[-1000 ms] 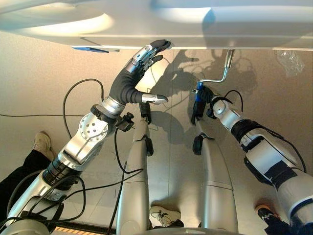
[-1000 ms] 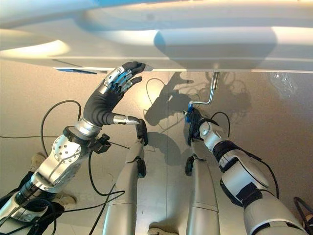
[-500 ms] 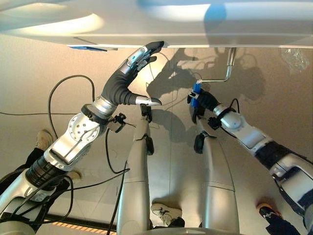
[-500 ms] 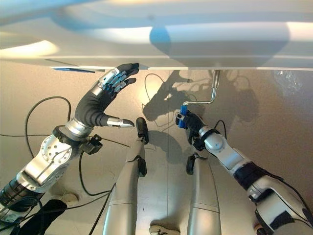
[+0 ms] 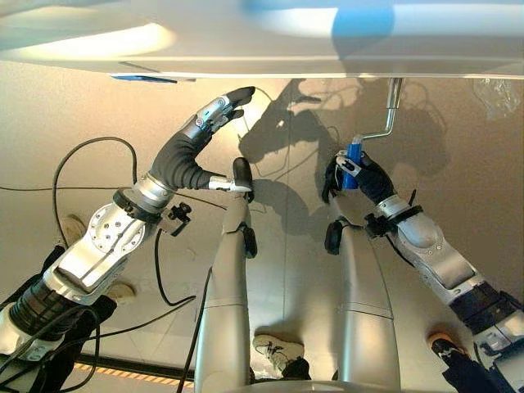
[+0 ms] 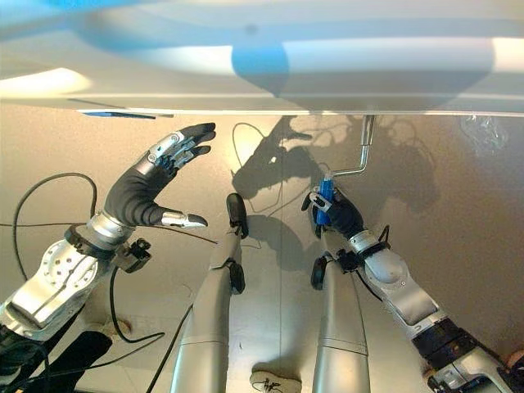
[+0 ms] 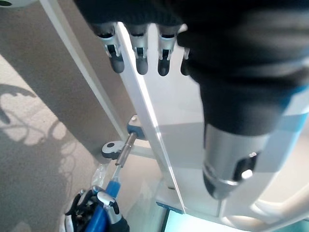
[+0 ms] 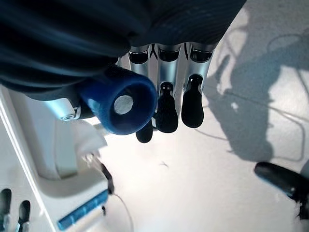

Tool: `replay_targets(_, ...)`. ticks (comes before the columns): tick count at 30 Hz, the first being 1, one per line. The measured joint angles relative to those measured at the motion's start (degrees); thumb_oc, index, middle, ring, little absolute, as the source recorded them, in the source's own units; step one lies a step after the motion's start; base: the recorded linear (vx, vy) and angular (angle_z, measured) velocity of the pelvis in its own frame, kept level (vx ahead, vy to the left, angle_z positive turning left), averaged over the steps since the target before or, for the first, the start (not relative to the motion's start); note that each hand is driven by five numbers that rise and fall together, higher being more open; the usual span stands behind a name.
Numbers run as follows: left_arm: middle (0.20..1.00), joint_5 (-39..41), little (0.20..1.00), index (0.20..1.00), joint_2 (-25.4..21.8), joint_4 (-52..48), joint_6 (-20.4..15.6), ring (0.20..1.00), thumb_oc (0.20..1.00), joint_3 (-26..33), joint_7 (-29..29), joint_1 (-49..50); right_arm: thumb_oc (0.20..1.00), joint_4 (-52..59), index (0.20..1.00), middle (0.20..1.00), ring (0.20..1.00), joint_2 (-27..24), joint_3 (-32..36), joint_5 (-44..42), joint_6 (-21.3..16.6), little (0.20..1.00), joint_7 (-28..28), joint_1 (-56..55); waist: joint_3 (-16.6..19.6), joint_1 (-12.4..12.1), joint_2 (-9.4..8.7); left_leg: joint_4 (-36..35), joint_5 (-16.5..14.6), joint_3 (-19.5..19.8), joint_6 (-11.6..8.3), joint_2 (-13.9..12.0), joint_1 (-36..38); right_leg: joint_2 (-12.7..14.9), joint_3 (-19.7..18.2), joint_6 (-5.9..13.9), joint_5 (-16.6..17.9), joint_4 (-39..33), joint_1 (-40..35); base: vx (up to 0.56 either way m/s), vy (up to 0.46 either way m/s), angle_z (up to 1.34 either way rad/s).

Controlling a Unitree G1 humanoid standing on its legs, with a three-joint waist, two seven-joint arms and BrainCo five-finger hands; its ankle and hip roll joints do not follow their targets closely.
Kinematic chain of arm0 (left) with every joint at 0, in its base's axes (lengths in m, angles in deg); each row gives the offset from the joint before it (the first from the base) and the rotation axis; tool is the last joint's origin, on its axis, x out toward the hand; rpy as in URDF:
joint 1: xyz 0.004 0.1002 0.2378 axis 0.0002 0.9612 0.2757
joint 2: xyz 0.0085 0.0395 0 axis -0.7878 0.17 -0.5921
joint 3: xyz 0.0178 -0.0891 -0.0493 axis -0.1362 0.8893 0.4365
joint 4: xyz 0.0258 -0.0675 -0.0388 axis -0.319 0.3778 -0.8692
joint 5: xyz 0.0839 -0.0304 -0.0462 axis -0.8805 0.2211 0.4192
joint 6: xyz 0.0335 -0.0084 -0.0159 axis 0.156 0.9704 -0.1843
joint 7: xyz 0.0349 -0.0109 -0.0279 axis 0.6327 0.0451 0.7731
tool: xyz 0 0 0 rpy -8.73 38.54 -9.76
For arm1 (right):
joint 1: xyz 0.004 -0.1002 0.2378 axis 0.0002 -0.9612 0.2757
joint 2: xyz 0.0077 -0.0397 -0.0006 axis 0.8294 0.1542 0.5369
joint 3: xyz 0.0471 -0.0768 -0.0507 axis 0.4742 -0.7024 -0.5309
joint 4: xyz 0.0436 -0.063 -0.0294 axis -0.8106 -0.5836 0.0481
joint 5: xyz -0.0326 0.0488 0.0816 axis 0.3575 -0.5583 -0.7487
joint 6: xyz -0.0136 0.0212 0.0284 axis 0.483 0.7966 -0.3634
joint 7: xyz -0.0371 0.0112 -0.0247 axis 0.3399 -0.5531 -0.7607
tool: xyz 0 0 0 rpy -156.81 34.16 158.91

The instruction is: Raise the hospital bed

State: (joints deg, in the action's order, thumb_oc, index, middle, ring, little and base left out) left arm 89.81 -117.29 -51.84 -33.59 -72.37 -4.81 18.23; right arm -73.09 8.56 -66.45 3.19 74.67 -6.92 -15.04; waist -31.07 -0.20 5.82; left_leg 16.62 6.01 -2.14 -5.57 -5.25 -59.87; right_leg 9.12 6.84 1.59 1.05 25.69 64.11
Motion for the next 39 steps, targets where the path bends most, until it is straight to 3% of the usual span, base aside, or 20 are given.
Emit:
replay_targets(13,1.000,2.4,1.000,1.000,2.3,-2.5,0.0,1.000,1.000,5.0,-2.6,2.5,0.200,1.7,0.200,0.200,0.200,12.4,9.4,-2.7,-6.2,0.200,-3.5,-6.7,-0.1,1.2,-0.87,2.1,-1.2,-0.3,1.26,0.5,-1.0,0.3,-0.5,1.49,1.0,-2.0,-1.0,0.00,-0.001,0.00)
replay_targets(24,1.000,2.4,1.000,1.000,3.2,-3.8,0.1,1.000,1.000,6.6,-3.0,2.6,0.200,-1.6,0.200,0.200,0.200,14.0,10.9,-2.4,-9.4,0.200,-5.6,-5.3,-0.1,2.3,-2.36,3.9,-2.0,-0.6,2.60,1.5,-2.3,1.1,-1.5,3.06,2.0,-3.2,-1.1,0.00,-0.002,0.01)
replay_targets(29,1.000,2.4,1.000,1.000,3.4,-3.8,0.1,1.000,1.000,6.5,-2.9,2.4,0.200,-8.8,0.200,0.200,0.200,14.7,11.0,-1.7,-14.8,0.200,-5.8,-2.9,-0.1,2.3,-2.40,4.3,-2.1,-0.6,2.80,1.7,-2.4,1.1,-1.7,3.45,2.7,-4.2,-1.8,0.00,0.000,0.00)
replay_targets(39,1.000,2.4,1.000,1.000,3.4,-3.9,0.1,1.000,1.000,6.2,-2.7,2.3,0.200,-14.1,0.200,0.200,0.200,14.2,11.1,-1.5,-18.7,0.200,-7.2,-0.6,0.0,2.2,-2.51,4.3,-1.7,-0.7,3.69,2.7,-2.8,1.3,-3.2,4.17,3.4,-5.5,-2.1,0.00,-0.003,0.01)
